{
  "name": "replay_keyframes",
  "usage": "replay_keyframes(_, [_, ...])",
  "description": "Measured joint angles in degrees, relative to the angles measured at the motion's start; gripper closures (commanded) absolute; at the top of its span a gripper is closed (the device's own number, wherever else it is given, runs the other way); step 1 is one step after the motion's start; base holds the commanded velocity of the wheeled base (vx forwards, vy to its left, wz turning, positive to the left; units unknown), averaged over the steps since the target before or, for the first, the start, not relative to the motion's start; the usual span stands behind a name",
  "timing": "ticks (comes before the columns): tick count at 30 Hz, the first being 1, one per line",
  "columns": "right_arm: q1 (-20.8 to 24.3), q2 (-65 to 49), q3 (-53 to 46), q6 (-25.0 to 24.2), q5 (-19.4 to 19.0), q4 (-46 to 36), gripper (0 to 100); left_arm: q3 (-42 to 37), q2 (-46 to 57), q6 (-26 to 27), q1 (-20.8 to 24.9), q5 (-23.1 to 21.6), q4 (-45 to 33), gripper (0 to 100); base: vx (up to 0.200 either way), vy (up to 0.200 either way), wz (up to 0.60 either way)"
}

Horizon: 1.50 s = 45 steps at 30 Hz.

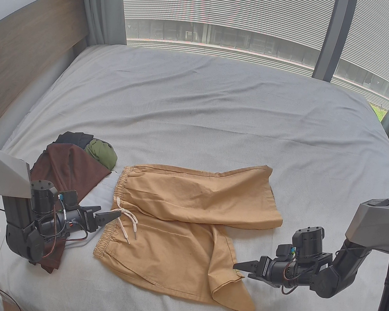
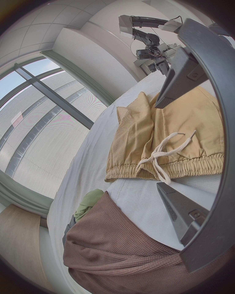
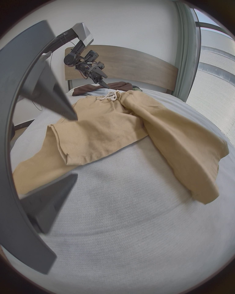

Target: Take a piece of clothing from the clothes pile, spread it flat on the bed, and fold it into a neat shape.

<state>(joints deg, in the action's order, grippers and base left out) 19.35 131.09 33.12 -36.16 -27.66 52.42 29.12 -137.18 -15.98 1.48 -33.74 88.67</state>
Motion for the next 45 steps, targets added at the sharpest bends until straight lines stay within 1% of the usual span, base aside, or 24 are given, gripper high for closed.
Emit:
replay_keyframes(2, [0.16, -0.35, 0.17, -0.05, 0.13, -0.17, 0, 0.04, -0.13, 0.09, -0.05, 0.00, 0.00, 0, 0.000, 0.000, 0.00])
replay_keyframes(6, [0.71, -0.63, 0.87, -0.35, 2.35, -2.15, 0, 0.09, -0.35, 0.13, -0.05, -0.02, -0.02, 0, 0.000, 0.000, 0.00])
replay_keyframes(9, [1.60, -0.79, 1.57, -2.05, 3.41, -3.21, 0, 0.17, -0.44, 0.17, -0.05, 0.00, -0.02, 0, 0.000, 0.000, 0.00])
replay_keyframes(14, [3.22, -0.96, 2.54, -5.55, 3.68, -3.68, 0, 0.26, -0.55, 0.22, -0.07, 0.00, 0.00, 0, 0.000, 0.000, 0.00])
replay_keyframes(19, [3.80, -1.15, 3.61, -6.57, 3.80, -6.25, 0, 0.32, -0.55, 0.20, -0.13, 0.00, -0.02, 0, 0.000, 0.000, 0.00])
replay_keyframes(24, [3.89, -1.43, 4.33, -7.08, 3.88, -6.85, 0, 0.32, -0.55, 0.20, -0.13, -0.02, -0.02, 0, 0.000, 0.000, 0.00])
replay_keyframes(25, [3.89, -1.46, 4.34, -7.12, 3.90, -6.85, 100, 0.32, -0.55, 0.20, -0.13, 0.00, -0.02, 0, 0.000, 0.000, 0.00])
replay_keyframes(45, [3.72, -1.67, 4.50, -7.08, 3.99, -8.22, 100, 0.23, -0.48, 0.20, -0.16, 0.00, -0.02, 0, 0.000, 0.000, 0.00])
